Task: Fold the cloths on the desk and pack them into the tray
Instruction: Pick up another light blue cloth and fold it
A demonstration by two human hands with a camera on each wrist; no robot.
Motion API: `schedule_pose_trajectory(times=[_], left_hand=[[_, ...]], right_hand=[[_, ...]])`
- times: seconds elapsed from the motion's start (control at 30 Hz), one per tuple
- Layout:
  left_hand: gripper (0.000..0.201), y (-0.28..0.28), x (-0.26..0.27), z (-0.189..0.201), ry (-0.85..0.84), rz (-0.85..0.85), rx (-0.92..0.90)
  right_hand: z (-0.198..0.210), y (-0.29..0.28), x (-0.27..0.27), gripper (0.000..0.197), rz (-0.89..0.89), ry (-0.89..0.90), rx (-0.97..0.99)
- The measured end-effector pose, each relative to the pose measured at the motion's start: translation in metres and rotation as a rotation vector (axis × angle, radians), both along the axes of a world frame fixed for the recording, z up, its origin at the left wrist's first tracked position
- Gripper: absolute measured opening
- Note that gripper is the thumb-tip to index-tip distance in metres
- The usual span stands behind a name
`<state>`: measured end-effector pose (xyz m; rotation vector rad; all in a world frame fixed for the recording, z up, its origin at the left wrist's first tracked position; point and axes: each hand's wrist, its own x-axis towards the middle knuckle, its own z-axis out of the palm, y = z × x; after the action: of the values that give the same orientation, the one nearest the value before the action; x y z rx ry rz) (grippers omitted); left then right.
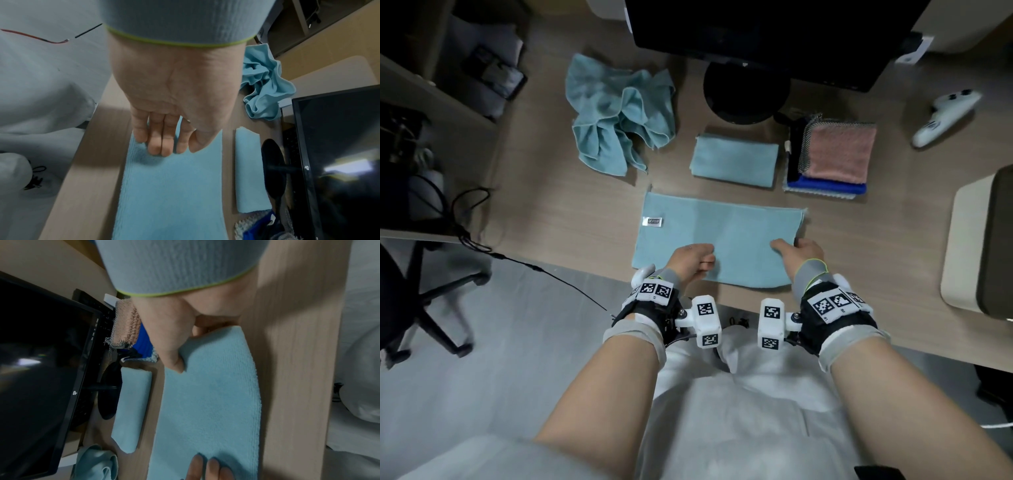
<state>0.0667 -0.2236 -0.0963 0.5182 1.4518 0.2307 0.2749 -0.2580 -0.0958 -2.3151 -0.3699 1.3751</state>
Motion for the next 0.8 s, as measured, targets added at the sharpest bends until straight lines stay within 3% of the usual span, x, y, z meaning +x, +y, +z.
schedule_pose_trajectory(times=[0.1,0.23,0.37,0.47,0.8], left_hand=[[0.016,0.004,-0.001,0.000,0.015,0.009,-0.025],[0.022,0.009,-0.003,0.003,-0.017,-0.026,-0.092],[0.006,0.019,-0.010,0.001,-0.011,-0.071,-0.122],[0.026,0.021,-0.016,0.002,-0.066,-0.037,-0.118],[0.011,0.062,-0.115,0.012,-0.040,0.224,0.043]], right_hand=[[0.006,0.004,-0.005,0.016,-0.046,0.063,0.078],[0.025,0.014,-0.019,0.015,-0.015,0.149,0.141],[0.048,0.035,-0.046,0.020,0.101,0.276,0.198],[0.056,0.049,-0.067,0.016,0.148,0.344,0.193],[0.024,0.083,-0.169,0.018,0.329,0.095,0.048]])
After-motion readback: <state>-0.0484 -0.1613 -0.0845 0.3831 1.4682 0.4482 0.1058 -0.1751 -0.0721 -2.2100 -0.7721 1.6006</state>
